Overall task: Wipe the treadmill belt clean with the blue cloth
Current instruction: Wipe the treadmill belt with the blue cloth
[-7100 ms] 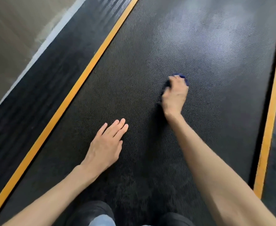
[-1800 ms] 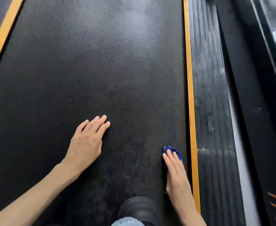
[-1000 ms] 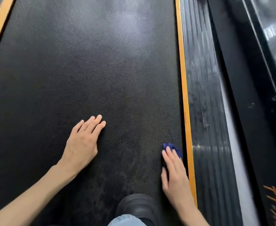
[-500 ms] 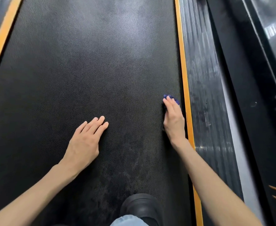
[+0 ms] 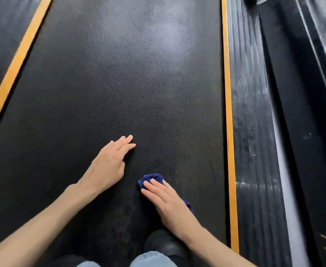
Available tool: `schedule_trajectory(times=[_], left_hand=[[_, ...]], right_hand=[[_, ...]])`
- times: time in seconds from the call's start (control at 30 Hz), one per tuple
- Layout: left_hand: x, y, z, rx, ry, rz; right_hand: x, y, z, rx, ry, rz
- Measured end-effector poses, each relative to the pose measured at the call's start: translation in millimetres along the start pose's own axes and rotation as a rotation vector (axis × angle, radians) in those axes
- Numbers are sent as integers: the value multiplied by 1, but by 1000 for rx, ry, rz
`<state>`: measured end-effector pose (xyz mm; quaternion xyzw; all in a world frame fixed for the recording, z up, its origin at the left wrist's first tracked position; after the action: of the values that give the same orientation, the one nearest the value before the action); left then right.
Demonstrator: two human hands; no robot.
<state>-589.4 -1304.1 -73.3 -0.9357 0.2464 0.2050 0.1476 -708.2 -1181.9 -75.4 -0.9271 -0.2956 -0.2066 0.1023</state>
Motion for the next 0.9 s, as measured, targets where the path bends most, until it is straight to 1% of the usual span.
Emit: schedule_trajectory(times=[0.07,0.1,0.2,0.27,0.33,0.4,0.43,0.47,0.53,0.6,0.67,0.77,0.8,0.83,0.9], left_hand=[[2,-5,1,-10,-14,4],[4,-8,0,-17,-22,-4],[15,-20,-5,-34,-66,-55],[21,-27,-11,-53,-94,-110],[24,-30,-17,-87,-109,-147],[25,-32,-21,-101,-105,-156],[28,-34,-22,-99,-95,-161],[32,-36,-23,-98,-86,-174],[45,-44,-26,-105,-84,-217],[57,-56,-29,-115,-85,-274],[67,-70,-33,-123,-89,-321],[81,-90,-36,-141,-123,-398],[85,-96,-38,-147,-131,-421],[90,-101,-39,-152,-135,-443],[98,-109,-43,-170,-135,-482]], right_hand=[[-16,3,-9,66,-69,-107],[-35,9,-20,39,-60,-84],[-104,33,-60,-178,-45,169],[-135,44,-77,-254,-53,281],[-152,51,-85,-311,8,381],[-149,51,-85,-363,94,480],[-142,51,-81,-355,104,507],[-135,51,-76,-320,88,509],[-125,50,-71,-232,22,452],[-127,47,-72,-207,-5,401],[-128,45,-73,-259,-20,408],[-120,52,-69,-360,-45,533],[-108,62,-63,-363,-45,533],[-89,77,-55,-340,-44,491],[-29,113,-24,-242,-61,323]])
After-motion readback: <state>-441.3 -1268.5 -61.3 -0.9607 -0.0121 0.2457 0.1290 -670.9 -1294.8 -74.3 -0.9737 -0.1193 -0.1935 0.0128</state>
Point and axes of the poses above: each hand's wrist, its own y-axis towards the middle knuckle, its own z-axis out of the palm, x = y × z, the point moved 9 cm from there along y, towards the middle knuckle, and after that the axes turned 8 degrees about x, right-handed, at the moved point
